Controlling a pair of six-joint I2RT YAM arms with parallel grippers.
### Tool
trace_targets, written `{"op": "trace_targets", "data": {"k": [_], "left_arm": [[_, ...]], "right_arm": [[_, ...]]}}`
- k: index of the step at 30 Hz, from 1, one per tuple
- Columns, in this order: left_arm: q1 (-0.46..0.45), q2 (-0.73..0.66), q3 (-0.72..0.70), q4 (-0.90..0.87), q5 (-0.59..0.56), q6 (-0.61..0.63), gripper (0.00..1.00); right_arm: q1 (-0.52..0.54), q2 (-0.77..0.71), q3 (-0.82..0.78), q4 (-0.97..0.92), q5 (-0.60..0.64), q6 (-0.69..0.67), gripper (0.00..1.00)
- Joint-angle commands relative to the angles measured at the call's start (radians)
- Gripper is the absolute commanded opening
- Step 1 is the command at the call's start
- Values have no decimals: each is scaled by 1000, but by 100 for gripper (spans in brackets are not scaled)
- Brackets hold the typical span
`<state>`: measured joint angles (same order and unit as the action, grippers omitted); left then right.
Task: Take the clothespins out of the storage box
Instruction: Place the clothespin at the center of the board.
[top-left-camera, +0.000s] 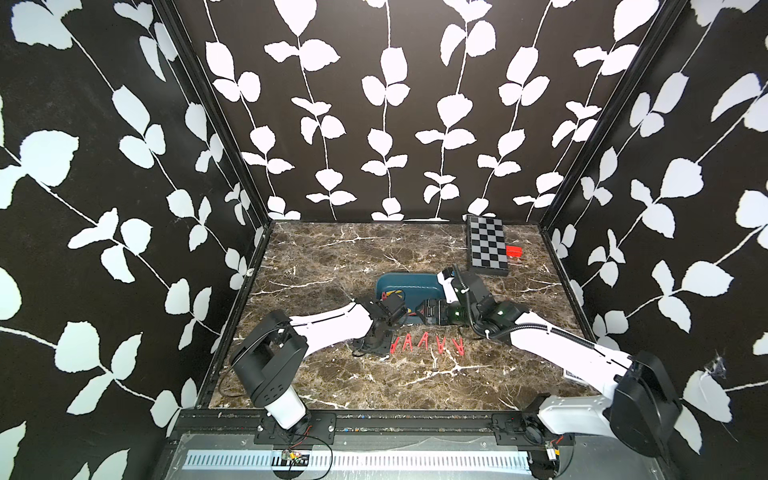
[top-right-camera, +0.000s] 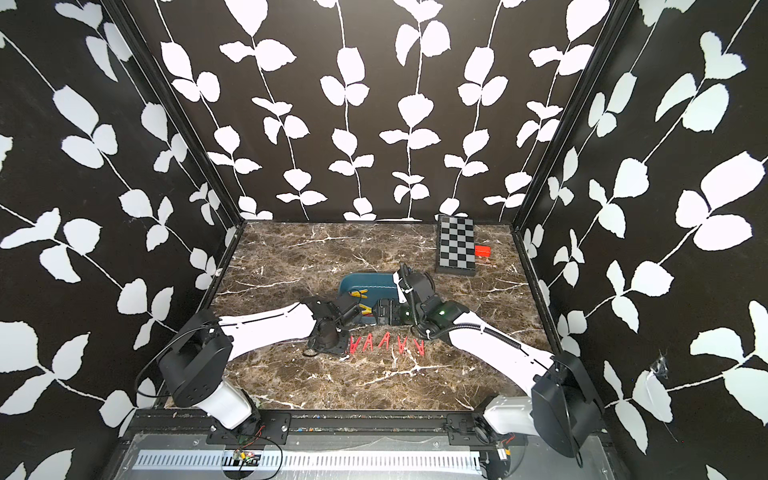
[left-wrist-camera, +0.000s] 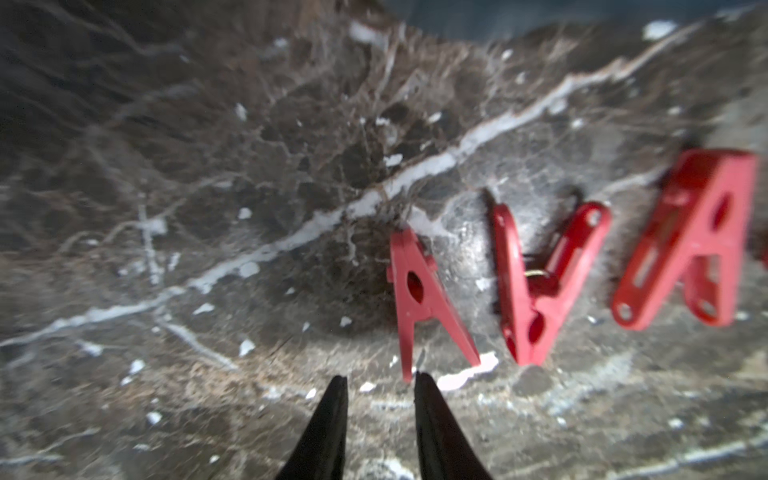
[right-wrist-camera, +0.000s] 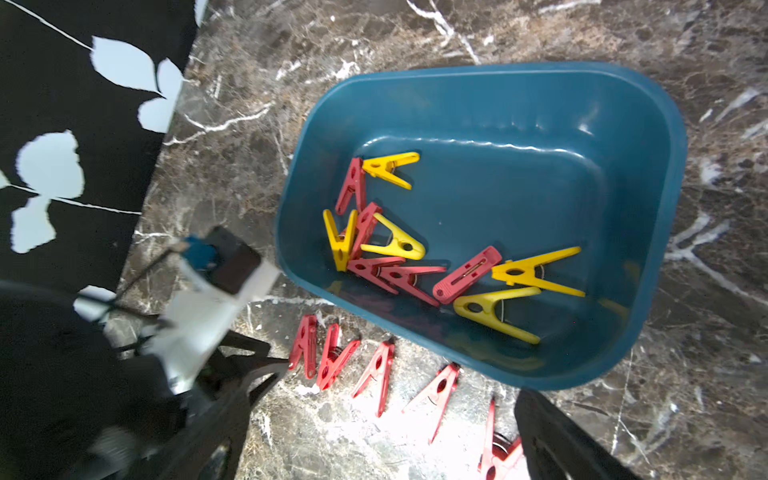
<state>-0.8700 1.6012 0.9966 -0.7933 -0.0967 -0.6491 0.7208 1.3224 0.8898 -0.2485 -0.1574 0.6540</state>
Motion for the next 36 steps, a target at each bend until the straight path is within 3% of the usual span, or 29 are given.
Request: {"op": "trace_targets", "data": {"k": [1,5,10,13,17,27,36], "left_arm": [[5,-77,54,-68,-36,36,34],[52,-127,75,-73,-13,76,40],[134,-204,77,-62,34,146,55],[178,-249,77,-63,46,196,69],[251,-290,86,-76,65,246,98],[366,-340,93,-22,190,240,99],[389,-347,100,14,189,154,99]], "right_arm": [[10,41,67,-14,49,0,99],[21,112,124,-15,79,-15,99],[62,234,254,-90,150,-63,99],[77,318,313,-92,164,-83,99],[86,425,406,-110,159,-100,88],[89,634,588,-150,162,-193,59],[68,744,678,-189,156,-312,48]]}}
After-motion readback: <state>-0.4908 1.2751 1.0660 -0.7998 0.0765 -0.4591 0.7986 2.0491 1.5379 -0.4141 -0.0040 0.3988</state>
